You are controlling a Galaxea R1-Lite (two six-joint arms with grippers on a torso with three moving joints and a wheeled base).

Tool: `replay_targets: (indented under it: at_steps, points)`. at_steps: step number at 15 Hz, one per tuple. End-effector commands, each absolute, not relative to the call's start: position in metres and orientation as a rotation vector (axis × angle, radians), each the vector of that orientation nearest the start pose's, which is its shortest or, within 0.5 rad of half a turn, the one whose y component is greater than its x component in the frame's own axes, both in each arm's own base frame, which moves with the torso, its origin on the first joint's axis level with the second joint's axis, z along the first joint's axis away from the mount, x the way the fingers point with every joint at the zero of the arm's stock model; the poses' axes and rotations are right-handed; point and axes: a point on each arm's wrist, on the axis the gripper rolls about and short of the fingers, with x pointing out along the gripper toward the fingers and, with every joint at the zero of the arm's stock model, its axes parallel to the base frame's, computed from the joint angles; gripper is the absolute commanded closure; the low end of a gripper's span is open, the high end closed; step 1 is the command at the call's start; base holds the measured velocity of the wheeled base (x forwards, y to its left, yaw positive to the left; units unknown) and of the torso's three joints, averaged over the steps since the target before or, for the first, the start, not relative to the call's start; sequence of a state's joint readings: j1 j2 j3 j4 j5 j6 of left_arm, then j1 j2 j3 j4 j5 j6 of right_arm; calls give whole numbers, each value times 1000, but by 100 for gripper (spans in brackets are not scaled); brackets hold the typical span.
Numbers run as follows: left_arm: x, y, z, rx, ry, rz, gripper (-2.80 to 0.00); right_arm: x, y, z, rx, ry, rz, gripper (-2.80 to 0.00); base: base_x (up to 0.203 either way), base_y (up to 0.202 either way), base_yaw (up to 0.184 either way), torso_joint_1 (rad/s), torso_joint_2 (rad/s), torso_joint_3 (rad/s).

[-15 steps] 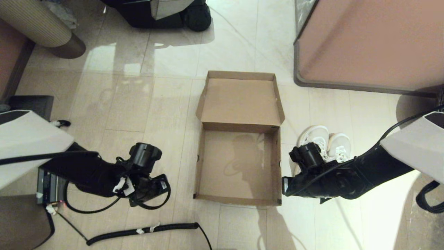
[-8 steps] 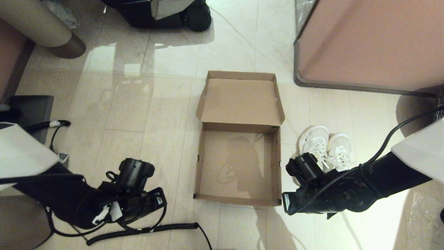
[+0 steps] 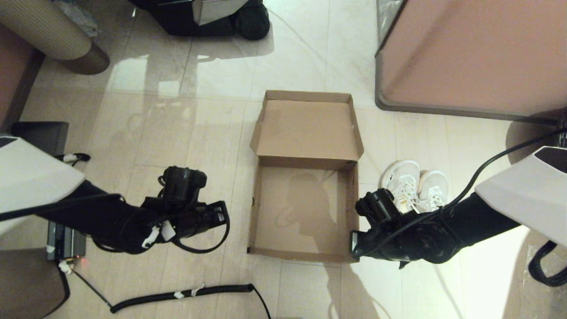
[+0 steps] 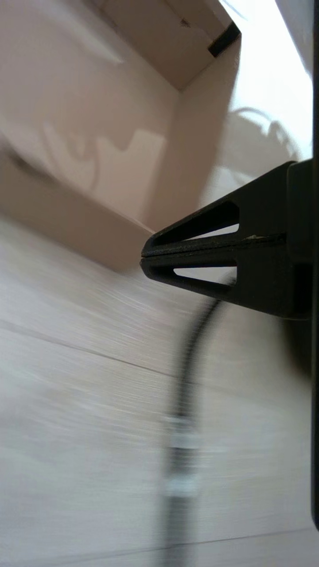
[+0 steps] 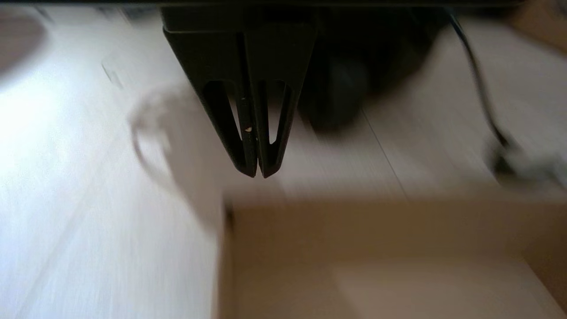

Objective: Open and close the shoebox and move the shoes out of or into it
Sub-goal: Put the shoes into the shoe box

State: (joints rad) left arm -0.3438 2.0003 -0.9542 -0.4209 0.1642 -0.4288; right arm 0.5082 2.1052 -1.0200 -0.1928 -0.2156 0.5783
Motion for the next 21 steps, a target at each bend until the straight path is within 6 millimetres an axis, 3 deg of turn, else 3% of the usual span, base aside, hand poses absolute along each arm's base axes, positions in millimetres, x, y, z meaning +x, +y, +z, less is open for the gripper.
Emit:
replay_targets:
  at_steps: [1,3,6,10,12,16,19,21]
  points:
    - [368,-126,91,-216,609,-60,0,350,179,66,274,798,22,0,0,0,0,0,0,0]
    - [394,-128,73,-221,595,-53,0,385,171,83,332,700,3,0,0,0,0,0,0,0]
    - [441,-125,92,-263,443,-49,0,435,149,118,398,587,-26,0,0,0,0,0,0,0]
    - [488,-119,112,-298,308,-36,0,465,86,149,459,575,-102,0,0,0,0,0,0,0]
    - [504,-121,103,-301,289,-34,0,467,64,160,487,549,-125,0,0,0,0,0,0,0]
    - [516,-117,96,-292,305,-11,0,472,27,155,493,549,-201,0,0,0,0,0,0,0]
    - [510,-118,97,-282,333,-1,0,440,23,167,460,667,-237,0,0,0,0,0,0,0]
    - [502,-116,98,-274,351,22,0,412,20,151,435,774,-286,0,0,0,0,0,0,0]
